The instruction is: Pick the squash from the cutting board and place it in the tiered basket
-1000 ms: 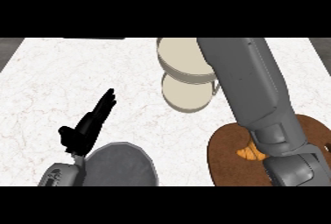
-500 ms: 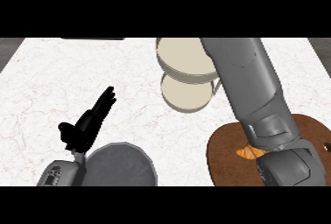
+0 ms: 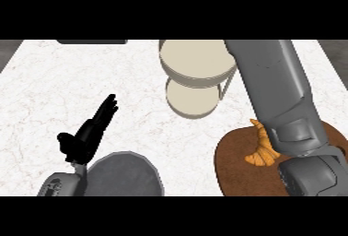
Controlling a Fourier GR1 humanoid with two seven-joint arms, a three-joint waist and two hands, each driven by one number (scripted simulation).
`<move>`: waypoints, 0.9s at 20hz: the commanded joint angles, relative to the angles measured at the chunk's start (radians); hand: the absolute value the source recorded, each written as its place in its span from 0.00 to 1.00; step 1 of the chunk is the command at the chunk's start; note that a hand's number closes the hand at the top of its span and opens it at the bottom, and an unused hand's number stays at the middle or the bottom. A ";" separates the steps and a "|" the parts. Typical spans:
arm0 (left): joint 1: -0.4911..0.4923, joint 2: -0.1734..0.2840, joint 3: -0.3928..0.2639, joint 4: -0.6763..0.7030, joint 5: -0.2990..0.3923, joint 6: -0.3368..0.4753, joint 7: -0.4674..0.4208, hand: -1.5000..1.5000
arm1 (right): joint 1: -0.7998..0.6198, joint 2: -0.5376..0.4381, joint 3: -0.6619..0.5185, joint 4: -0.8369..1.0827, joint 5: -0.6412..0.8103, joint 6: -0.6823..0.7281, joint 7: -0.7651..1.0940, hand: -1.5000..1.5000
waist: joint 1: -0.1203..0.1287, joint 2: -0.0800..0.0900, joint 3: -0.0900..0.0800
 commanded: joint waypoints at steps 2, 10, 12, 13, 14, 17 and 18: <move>-0.010 -0.011 0.009 0.011 0.000 0.015 0.012 0.50 | 0.038 -0.102 0.049 -0.043 0.178 -0.152 0.085 0.00 | -0.031 -0.007 0.000; 0.086 -0.022 -0.015 -0.063 -0.013 0.033 0.025 0.50 | 0.249 -0.205 0.000 -0.473 0.175 -0.110 0.115 0.00 | -0.063 -0.029 0.003; 0.062 0.006 0.031 -0.006 -0.005 0.027 -0.024 0.50 | 0.359 -0.236 -0.031 -0.604 0.124 -0.071 0.098 0.00 | -0.078 -0.023 0.003; 0.066 0.007 0.031 -0.007 -0.009 0.030 -0.021 0.50 | 0.388 -0.256 -0.040 -0.678 0.085 -0.028 0.090 0.00 | -0.085 -0.025 0.003; 0.117 0.014 0.018 -0.025 -0.004 0.003 -0.049 0.50 | 0.471 -0.249 -0.048 -0.740 0.073 -0.026 0.098 0.00 | -0.078 -0.025 0.003; 0.101 0.015 0.039 -0.030 0.003 0.017 -0.039 0.50 | 0.590 -0.321 -0.075 -0.932 0.007 0.097 0.131 0.00 | -0.091 -0.027 0.003; 0.098 0.010 0.027 -0.035 0.002 0.011 -0.027 0.50 | 0.653 -0.351 -0.100 -0.978 -0.038 0.134 0.116 0.00 | -0.087 -0.022 0.003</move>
